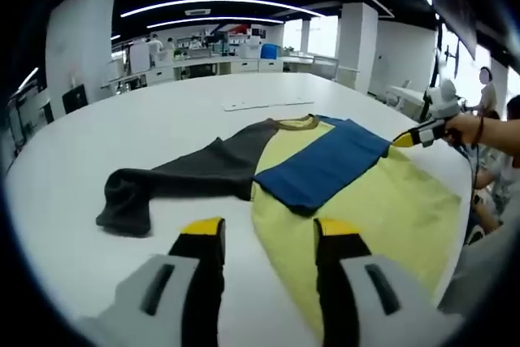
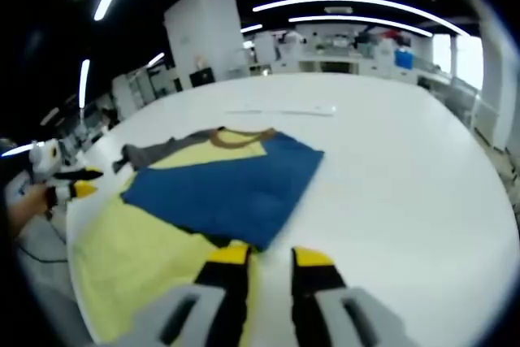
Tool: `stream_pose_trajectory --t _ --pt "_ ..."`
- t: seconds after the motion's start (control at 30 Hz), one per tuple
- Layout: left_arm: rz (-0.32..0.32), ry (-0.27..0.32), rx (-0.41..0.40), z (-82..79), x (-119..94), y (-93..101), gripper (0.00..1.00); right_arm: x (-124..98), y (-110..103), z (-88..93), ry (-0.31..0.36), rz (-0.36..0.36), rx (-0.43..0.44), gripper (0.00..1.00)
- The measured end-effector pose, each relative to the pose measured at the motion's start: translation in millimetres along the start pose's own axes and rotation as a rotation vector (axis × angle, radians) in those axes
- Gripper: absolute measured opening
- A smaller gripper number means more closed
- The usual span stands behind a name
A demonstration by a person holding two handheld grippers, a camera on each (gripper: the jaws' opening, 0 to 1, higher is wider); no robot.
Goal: Fold the garment on the visible template until the final outline fits inside the template.
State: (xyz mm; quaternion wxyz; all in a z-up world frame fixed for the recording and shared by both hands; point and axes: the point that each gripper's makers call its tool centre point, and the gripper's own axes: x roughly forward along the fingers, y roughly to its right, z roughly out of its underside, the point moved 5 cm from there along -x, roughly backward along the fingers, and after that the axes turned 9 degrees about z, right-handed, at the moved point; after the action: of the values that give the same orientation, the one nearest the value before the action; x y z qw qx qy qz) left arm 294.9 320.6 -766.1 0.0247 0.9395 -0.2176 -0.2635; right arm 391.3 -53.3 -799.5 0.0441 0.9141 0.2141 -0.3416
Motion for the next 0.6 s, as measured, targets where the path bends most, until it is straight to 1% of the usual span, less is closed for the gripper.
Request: stream_pose_trajectory --t 0.13,0.23,0.3,0.37,0.47,0.53,0.6 --pt "-0.008 0.001 -0.015 -0.4 19 -7.1 0.30 3 -2 1.5 0.004 -0.011 0.005 0.09" --pt "-0.005 -0.016 -0.016 -0.1 32 -9.4 0.27 4 -3 2.8 0.004 -0.015 0.021 0.07" --pt "-0.002 -0.022 -0.021 0.4 39 -10.4 0.26 4 -4 0.8 0.022 -0.021 0.034 0.04" --pt "-0.002 -0.027 -0.013 1.6 45 -11.5 0.24 4 -4 1.2 0.017 -0.028 0.051 0.00" --pt "-0.008 -0.043 -0.031 4.8 51 -13.0 0.21 5 -4 1.8 0.018 -0.032 0.064 0.00" --pt "-0.008 -0.071 -0.065 10.9 53 -14.7 0.16 5 -4 1.9 0.019 -0.033 0.073 0.00" --pt "-0.010 -0.076 -0.067 13.6 55 -15.0 0.09 5 -3 1.8 0.019 -0.033 0.070 0.00"
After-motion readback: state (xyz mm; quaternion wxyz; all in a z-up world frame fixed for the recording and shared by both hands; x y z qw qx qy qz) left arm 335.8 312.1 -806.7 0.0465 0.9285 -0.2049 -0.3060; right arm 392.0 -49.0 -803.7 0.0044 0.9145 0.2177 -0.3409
